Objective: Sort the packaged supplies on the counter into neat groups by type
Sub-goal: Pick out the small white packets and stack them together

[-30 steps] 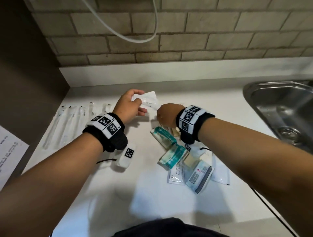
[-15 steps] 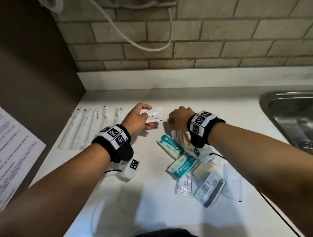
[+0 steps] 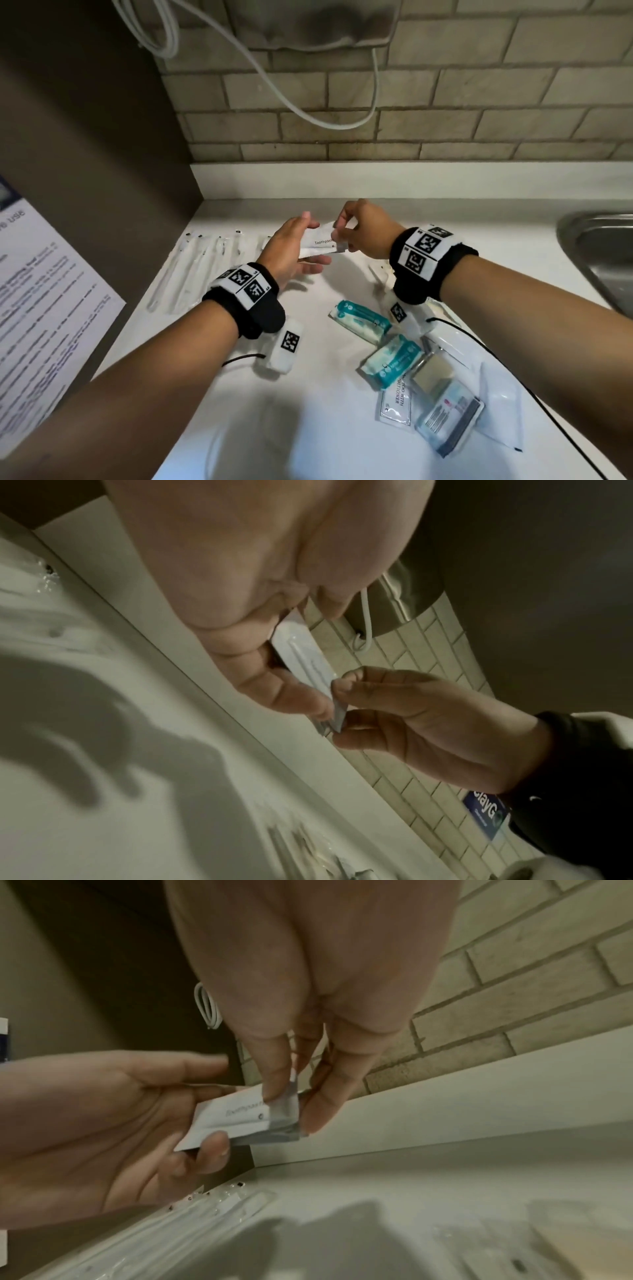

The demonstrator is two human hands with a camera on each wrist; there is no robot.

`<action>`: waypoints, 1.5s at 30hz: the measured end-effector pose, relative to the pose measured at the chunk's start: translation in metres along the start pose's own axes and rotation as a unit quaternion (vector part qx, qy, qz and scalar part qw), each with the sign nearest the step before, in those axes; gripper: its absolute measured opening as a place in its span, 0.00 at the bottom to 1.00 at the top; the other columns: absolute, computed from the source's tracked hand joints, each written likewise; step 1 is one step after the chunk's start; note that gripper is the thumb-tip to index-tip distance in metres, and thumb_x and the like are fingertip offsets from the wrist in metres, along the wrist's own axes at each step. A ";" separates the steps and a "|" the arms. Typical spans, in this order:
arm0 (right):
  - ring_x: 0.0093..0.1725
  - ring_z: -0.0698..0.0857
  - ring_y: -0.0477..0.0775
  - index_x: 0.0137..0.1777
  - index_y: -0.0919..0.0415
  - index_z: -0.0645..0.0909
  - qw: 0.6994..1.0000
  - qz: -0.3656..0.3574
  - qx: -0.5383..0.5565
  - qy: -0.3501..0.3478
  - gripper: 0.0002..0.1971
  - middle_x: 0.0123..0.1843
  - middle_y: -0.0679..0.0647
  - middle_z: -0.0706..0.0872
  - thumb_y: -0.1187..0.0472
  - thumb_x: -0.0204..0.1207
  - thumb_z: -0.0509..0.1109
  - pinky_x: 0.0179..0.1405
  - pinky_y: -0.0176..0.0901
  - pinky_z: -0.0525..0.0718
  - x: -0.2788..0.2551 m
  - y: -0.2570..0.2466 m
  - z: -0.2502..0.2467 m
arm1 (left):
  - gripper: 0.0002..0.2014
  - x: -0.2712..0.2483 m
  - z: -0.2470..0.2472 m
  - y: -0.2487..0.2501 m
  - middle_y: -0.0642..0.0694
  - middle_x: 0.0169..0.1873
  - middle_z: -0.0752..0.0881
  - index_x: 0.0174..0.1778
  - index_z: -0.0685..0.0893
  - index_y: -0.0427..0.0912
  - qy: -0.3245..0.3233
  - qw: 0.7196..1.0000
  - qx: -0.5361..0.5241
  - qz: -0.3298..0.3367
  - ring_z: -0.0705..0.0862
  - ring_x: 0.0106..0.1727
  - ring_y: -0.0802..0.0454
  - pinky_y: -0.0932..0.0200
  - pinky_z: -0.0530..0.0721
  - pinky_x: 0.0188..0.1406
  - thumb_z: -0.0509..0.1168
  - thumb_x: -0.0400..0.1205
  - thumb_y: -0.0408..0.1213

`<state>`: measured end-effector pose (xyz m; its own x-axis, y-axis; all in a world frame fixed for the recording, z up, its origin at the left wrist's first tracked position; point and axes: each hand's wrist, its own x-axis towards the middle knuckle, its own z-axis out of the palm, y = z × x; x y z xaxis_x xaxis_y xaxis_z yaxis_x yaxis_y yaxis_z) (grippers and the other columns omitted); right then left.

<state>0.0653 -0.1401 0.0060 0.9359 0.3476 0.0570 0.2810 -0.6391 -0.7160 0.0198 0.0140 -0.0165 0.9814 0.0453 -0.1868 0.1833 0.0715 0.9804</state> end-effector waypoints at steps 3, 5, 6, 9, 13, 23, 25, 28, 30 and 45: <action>0.35 0.87 0.66 0.48 0.61 0.74 1.000 0.011 -0.001 -0.028 0.10 0.52 0.62 0.81 0.64 0.74 0.73 0.37 0.51 0.86 0.002 0.003 0.009 | 0.07 0.004 -0.008 -0.004 0.41 0.41 0.83 0.56 0.77 0.48 -0.036 0.997 0.070 -0.004 0.88 0.34 0.47 0.57 0.85 0.33 0.63 0.85 0.33; 0.33 0.83 0.59 0.57 0.62 0.70 0.996 0.031 0.007 -0.088 0.20 0.52 0.60 0.81 0.65 0.71 0.76 0.34 0.46 0.82 0.002 0.004 0.011 | 0.14 0.006 -0.013 -0.010 0.38 0.39 0.84 0.57 0.75 0.48 -0.042 0.993 0.108 -0.007 0.87 0.30 0.51 0.60 0.85 0.32 0.59 0.83 0.24; 0.32 0.82 0.55 0.63 0.62 0.69 0.993 0.034 -0.011 -0.113 0.26 0.53 0.58 0.80 0.64 0.70 0.78 0.33 0.43 0.81 0.002 0.003 0.012 | 0.15 0.007 -0.015 -0.012 0.37 0.38 0.85 0.58 0.75 0.48 -0.042 0.992 0.118 -0.014 0.87 0.29 0.52 0.59 0.85 0.33 0.57 0.83 0.23; 0.28 0.81 0.48 0.67 0.58 0.70 0.987 0.035 -0.070 -0.143 0.29 0.48 0.54 0.82 0.64 0.69 0.79 0.28 0.36 0.80 0.006 0.005 0.019 | 0.13 0.010 -0.019 -0.020 0.35 0.42 0.87 0.57 0.71 0.52 -0.068 0.979 0.187 -0.036 0.84 0.35 0.46 0.50 0.83 0.42 0.58 0.85 0.27; 0.38 0.81 0.54 0.53 0.59 0.81 0.955 0.017 -0.238 -0.178 0.11 0.39 0.51 0.82 0.62 0.72 0.74 0.34 0.40 0.76 0.008 0.006 0.034 | 0.12 0.017 -0.024 -0.023 0.41 0.56 0.84 0.65 0.70 0.44 -0.131 0.866 0.483 0.022 0.84 0.52 0.43 0.50 0.81 0.53 0.58 0.87 0.36; 0.56 0.85 0.61 0.65 0.63 0.75 0.912 0.012 -0.342 -0.225 0.15 0.61 0.59 0.82 0.64 0.80 0.65 0.52 0.49 0.82 0.007 0.018 0.074 | 0.16 0.021 -0.005 -0.040 0.40 0.61 0.73 0.67 0.71 0.39 -0.128 0.703 0.699 0.019 0.83 0.57 0.36 0.50 0.76 0.46 0.59 0.83 0.29; 0.59 0.84 0.62 0.68 0.65 0.72 0.908 0.022 -0.349 -0.231 0.18 0.64 0.60 0.77 0.64 0.79 0.66 0.57 0.51 0.82 0.006 0.018 0.073 | 0.14 0.020 -0.003 -0.041 0.39 0.62 0.71 0.66 0.73 0.36 -0.117 0.709 0.695 0.010 0.83 0.57 0.36 0.52 0.73 0.45 0.56 0.84 0.28; 0.57 0.83 0.60 0.64 0.64 0.76 0.913 0.018 -0.338 -0.228 0.15 0.60 0.59 0.76 0.62 0.78 0.64 0.54 0.48 0.81 0.004 0.022 0.065 | 0.14 0.022 -0.008 -0.041 0.39 0.63 0.68 0.65 0.76 0.36 -0.124 0.736 0.665 -0.003 0.83 0.51 0.40 0.52 0.79 0.51 0.55 0.85 0.29; 0.56 0.81 0.60 0.60 0.64 0.80 0.920 0.006 -0.326 -0.218 0.12 0.51 0.58 0.79 0.63 0.79 0.62 0.48 0.44 0.77 0.003 0.024 0.057 | 0.15 0.025 -0.016 -0.041 0.40 0.63 0.68 0.64 0.81 0.40 -0.130 0.765 0.631 -0.007 0.83 0.52 0.40 0.50 0.81 0.59 0.53 0.85 0.32; 0.45 0.82 0.51 0.52 0.57 0.88 0.972 0.044 -0.189 -0.135 0.12 0.50 0.53 0.89 0.62 0.68 0.76 0.45 0.41 0.81 -0.005 0.034 0.047 | 0.17 0.026 -0.033 -0.044 0.38 0.68 0.75 0.71 0.81 0.38 -0.101 0.799 0.592 0.041 0.79 0.67 0.42 0.59 0.73 0.69 0.59 0.87 0.37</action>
<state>0.0602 -0.1309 -0.0515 0.8844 0.4147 -0.2140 0.3079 -0.8632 -0.4001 0.0355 0.0451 -0.0670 0.9602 -0.1692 -0.2222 -0.0737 -0.9209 0.3829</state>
